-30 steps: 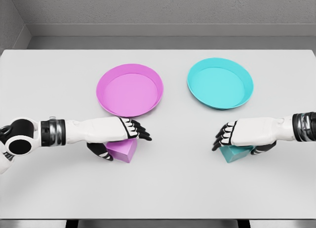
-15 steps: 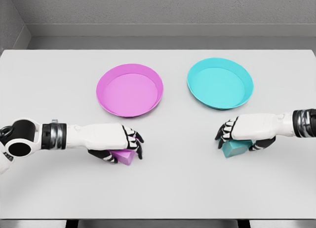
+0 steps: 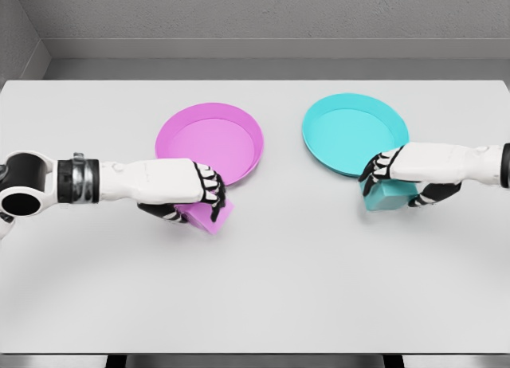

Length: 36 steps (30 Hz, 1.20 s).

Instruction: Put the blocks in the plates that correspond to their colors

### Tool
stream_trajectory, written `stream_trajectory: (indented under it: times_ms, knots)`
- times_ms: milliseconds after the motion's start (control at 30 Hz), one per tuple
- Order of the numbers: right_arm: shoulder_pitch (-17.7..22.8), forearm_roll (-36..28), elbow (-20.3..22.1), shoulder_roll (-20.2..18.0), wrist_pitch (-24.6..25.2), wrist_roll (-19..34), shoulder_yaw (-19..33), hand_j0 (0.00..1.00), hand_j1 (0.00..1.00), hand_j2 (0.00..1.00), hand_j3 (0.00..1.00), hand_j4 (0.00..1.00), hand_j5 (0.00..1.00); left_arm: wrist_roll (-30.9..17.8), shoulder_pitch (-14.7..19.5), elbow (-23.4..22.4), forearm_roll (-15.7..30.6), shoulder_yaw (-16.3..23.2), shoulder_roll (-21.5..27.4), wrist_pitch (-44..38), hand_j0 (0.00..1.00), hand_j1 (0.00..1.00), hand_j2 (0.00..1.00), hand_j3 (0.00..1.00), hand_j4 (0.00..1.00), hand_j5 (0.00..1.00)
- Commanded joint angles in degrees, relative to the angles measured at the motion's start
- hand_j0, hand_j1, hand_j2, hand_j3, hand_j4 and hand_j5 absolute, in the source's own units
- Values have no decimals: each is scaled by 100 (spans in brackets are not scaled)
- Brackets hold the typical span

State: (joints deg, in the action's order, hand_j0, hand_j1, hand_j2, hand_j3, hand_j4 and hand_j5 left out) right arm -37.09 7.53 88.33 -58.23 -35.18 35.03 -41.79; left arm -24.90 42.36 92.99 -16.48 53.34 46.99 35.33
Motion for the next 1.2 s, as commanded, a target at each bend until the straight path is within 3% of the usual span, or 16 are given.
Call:
stream_trajectory:
  times_ms: [0, 100, 233, 400, 433, 467, 500, 633, 833, 1167]
  knots:
    - [0, -261, -184, -4, 18, -3, 311, 68, 68, 68, 68, 68, 68, 29, 18, -193, 84, -34, -23, -33, 46, 46, 46, 46, 46, 46]
    - [0, -498, -360, 136, 18, -3, 487, 68, 68, 68, 68, 68, 68, 29, 238, -571, 84, -61, -181, -33, 46, 46, 46, 46, 46, 46]
    - [-114, -498, -711, 857, 18, -3, 663, 68, 68, 68, 68, 68, 68, 20, 457, -923, 84, -69, -375, -33, 46, 46, 46, 46, 46, 46]
    - [-492, -454, -1801, 1551, 18, -3, 1058, 68, 68, 68, 68, 68, 68, 20, 809, -1678, 75, -87, -937, -33, 46, 46, 46, 46, 46, 46]
    - [-501, -437, -1924, 1586, 18, -3, 1067, 70, 70, 70, 70, 70, 70, 20, 870, -1854, 75, -87, -1078, -33, 46, 46, 46, 46, 46, 46]
    - [-527, -445, -1977, 1613, 18, -3, 1085, 81, 81, 81, 81, 81, 81, 11, 897, -2012, 66, -87, -1166, -33, 46, 46, 46, 46, 46, 46]
    - [-527, -445, -2030, 1613, 18, -3, 1120, 100, 100, 100, 100, 100, 100, 3, 967, -2214, 66, -87, -1306, -33, 47, 47, 47, 47, 47, 47]
    - [-466, -445, -2100, 1551, 18, -3, 1533, 100, 100, 100, 100, 100, 100, -103, 1046, -2944, 75, -122, -1553, -33, 62, 62, 62, 62, 62, 62]
    - [-281, -393, -2188, 1516, 18, -3, 1656, 100, 100, 100, 100, 100, 100, -94, 1046, -3023, 84, -157, -1623, -254, 100, 100, 100, 100, 100, 100]
    - [-79, 73, -2223, 1516, 18, -3, 2175, 100, 100, 100, 100, 100, 100, -41, 1020, -2935, 154, -553, -1474, -33, 100, 100, 100, 100, 100, 100]
